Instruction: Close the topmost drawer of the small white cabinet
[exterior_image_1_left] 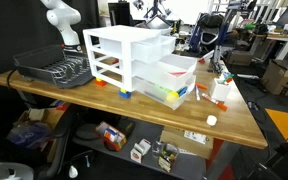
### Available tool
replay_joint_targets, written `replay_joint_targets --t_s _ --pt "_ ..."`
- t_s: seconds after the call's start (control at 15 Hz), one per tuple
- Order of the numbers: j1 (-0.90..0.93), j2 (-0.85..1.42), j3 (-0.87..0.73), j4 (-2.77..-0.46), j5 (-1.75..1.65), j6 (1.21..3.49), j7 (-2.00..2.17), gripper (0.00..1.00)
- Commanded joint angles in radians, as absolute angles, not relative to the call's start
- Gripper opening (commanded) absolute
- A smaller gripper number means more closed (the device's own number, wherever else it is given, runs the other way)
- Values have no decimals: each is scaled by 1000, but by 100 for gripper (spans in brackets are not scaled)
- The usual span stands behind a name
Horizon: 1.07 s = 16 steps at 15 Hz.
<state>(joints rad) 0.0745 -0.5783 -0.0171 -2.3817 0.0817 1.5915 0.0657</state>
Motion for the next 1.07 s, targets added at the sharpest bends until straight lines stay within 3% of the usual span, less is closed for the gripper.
replay_joint_targets --t_s 0.0,0.4,1.0 --pt "51 -577 1 -2380 90 1589 56 100" --pt "65 -499 55 -2358 86 1765 88 100" --pt "67 -503 60 -2375 94 1804 92 100"
